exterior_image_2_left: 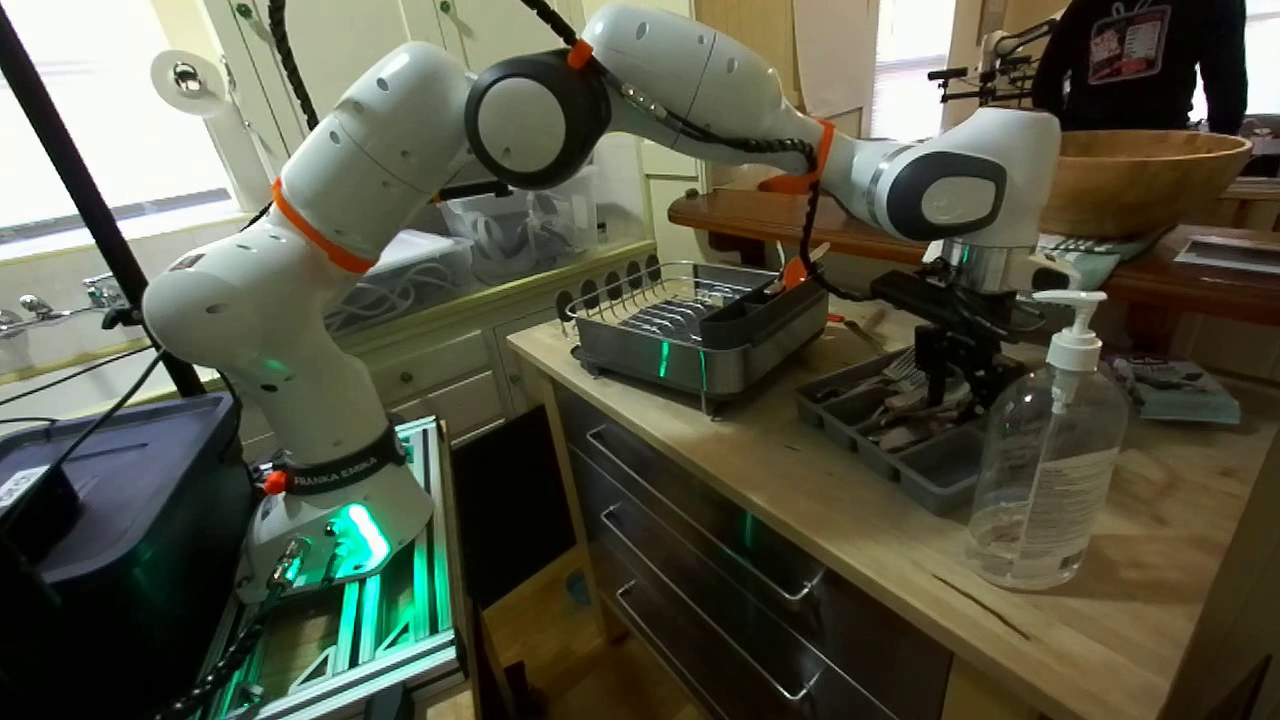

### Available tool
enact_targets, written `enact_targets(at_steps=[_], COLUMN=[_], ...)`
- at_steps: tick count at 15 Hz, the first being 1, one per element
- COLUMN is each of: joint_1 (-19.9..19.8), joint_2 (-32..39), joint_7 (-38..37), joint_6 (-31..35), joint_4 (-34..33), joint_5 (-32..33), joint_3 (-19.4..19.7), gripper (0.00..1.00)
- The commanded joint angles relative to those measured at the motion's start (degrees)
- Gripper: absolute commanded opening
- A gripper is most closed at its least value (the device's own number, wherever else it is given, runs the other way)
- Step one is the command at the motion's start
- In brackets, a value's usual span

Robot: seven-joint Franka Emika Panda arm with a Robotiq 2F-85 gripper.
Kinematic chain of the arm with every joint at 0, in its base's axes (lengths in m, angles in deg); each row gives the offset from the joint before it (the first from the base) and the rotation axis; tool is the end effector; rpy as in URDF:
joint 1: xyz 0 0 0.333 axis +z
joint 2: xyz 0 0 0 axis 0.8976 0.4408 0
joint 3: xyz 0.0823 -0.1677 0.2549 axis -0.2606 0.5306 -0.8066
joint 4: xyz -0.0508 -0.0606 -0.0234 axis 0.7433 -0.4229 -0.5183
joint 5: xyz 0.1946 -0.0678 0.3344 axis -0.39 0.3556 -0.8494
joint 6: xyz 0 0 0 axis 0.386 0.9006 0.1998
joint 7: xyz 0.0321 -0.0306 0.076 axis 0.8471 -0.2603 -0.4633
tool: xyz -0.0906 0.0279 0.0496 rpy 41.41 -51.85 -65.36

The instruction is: Move one butter knife to the plate rack

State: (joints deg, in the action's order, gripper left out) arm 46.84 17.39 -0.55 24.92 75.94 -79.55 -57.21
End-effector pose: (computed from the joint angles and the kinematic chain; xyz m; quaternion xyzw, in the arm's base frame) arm 0.7197 -0.2581 0.2430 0.9979 -0.0526 -0.0354 0.0114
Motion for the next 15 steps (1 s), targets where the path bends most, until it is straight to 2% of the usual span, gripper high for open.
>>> enact_targets(at_steps=[1,4,9,15], joint_1=[0.39,1.07,2.07,0.78], joint_2=[2.93,3.44,3.53,-4.77], joint_7=[0.7,1.34,1.16,0.53], joint_6=[-3.73,-6.59,-7.22,3.0], joint_4=[-4.08,-5.47,-6.26,4.6], joint_5=[0.87,1.56,3.72,2.86], joint_3=[-0.07,0.05,0.63,1.06], gripper=[0.22,0.0,0.03,0.03])
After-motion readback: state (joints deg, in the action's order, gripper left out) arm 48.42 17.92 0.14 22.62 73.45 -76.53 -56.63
